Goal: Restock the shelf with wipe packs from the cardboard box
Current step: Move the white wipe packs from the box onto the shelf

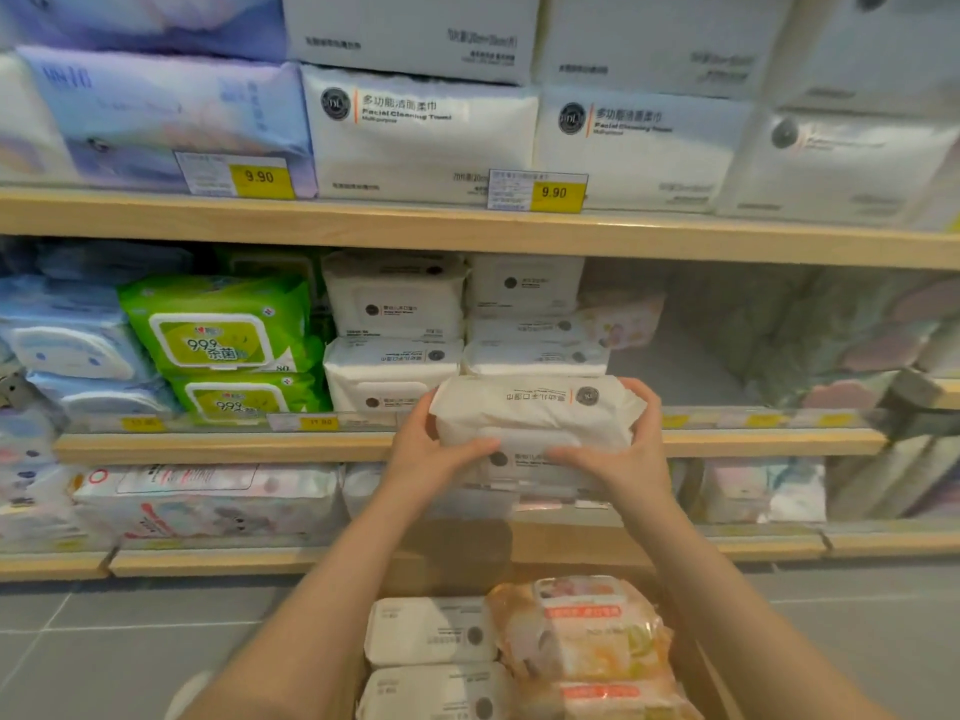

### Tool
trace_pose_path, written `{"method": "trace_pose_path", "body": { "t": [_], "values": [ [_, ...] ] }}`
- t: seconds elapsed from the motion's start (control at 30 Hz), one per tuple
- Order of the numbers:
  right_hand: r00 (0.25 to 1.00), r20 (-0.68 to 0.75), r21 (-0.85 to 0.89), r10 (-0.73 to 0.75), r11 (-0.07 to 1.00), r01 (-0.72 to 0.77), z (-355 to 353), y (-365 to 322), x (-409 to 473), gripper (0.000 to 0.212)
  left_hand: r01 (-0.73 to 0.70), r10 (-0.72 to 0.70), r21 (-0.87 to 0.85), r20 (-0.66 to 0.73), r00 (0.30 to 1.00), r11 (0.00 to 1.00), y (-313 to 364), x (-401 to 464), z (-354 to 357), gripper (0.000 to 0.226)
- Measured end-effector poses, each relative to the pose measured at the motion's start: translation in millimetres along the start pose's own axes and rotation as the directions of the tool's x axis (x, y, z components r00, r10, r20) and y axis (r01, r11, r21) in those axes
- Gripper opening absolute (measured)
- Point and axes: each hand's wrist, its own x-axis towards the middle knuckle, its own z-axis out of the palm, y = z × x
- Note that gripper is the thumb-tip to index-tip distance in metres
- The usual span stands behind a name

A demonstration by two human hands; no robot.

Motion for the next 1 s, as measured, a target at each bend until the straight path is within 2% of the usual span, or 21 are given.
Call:
{"method": "trace_pose_path", "body": {
  "t": [0.13,0.3,0.4,0.53,0.57,0.63,0.67,0.7,0.77,0.8,0.83,0.87,1.0],
  "values": [
    [0.998,0.032,0.001,-0.06,0.998,0.06,-9,-7,40,0.089,-0.104,0.104,0.079,-0.003,0.995,0.991,34,35,10,0.075],
    [0.992,0.073,-0.027,-0.108,0.994,0.11,-11,-13,104,0.086,-0.164,0.173,0.143,-0.056,0.983,0.976,56,91,23,0.064],
    [0.994,0.103,-0.117,-0.04,0.992,0.053,-7,-9,133,0.079,-0.138,0.162,0.178,-0.13,0.978,0.974,51,115,30,0.082],
    [0.994,0.056,-0.217,0.097,0.973,-0.083,-7,13,145,0.07,-0.203,0.219,0.138,-0.117,0.969,0.97,35,128,39,0.099],
    [0.998,0.027,-0.258,0.062,0.965,-0.053,-6,14,145,0.076,-0.204,0.222,0.156,-0.112,0.968,0.967,32,129,37,0.101],
    [0.987,-0.005,-0.466,-0.162,0.873,0.141,-3,13,143,0.096,-0.214,0.247,0.268,-0.096,0.964,0.94,28,128,29,0.101],
    [0.952,0.031,-0.613,-0.306,0.746,0.26,1,11,141,0.098,-0.207,0.263,0.393,-0.093,0.96,0.896,24,126,21,0.099],
    [0.903,0.111,-0.742,-0.414,0.57,0.353,6,9,137,0.094,-0.18,0.285,0.574,-0.097,0.954,0.799,18,123,10,0.096],
    [0.823,0.306,-0.853,-0.478,0.246,0.46,20,10,130,0.087,-0.088,0.301,0.887,-0.059,0.952,0.453,1,117,-13,0.087],
    [0.809,0.362,-0.866,-0.463,0.155,0.476,26,12,128,0.087,-0.064,0.267,0.948,-0.023,0.963,0.313,-10,115,-24,0.078],
    [0.812,0.385,-0.873,-0.439,0.114,0.475,30,13,129,0.087,-0.067,0.232,0.969,0.01,0.973,0.239,-21,114,-32,0.068],
    [0.82,0.386,-0.881,-0.422,0.095,0.464,32,15,131,0.087,-0.089,0.217,0.973,0.042,0.975,0.212,-31,114,-39,0.06],
    [0.874,0.349,-0.906,-0.339,0.117,0.408,43,18,152,0.08,-0.139,0.258,0.97,0.085,0.963,0.2,-41,116,-42,0.052]
  ]
}}
